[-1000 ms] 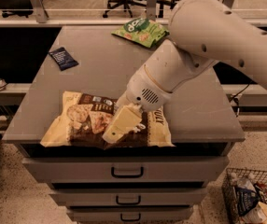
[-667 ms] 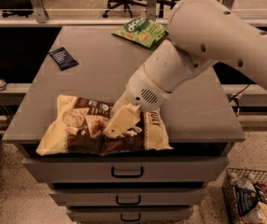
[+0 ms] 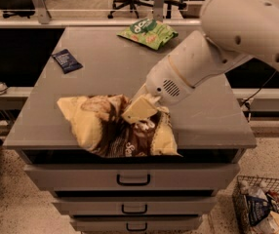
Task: Pick brown chip bag
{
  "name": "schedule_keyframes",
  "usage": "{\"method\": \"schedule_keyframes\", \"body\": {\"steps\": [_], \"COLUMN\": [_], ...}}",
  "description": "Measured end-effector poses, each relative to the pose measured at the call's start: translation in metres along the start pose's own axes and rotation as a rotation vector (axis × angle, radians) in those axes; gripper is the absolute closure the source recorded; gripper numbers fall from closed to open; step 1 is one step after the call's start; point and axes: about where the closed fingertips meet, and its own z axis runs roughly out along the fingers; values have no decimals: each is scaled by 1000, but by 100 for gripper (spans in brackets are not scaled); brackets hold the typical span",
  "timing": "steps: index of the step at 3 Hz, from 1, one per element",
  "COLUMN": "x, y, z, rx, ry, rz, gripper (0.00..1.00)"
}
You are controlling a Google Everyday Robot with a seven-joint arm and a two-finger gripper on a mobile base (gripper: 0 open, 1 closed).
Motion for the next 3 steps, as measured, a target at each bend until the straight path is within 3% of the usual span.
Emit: {"method": "schedule_keyframes", "body": {"steps": [1,2,3], "x": [-15,-38,-64], "y": [-35,-75,-102], "z": [-39,-89,-135], "rx": [74,168,260], "ry": [-89,-180,-265], "rz": [23,20,7], "gripper": [100,100,100]}}
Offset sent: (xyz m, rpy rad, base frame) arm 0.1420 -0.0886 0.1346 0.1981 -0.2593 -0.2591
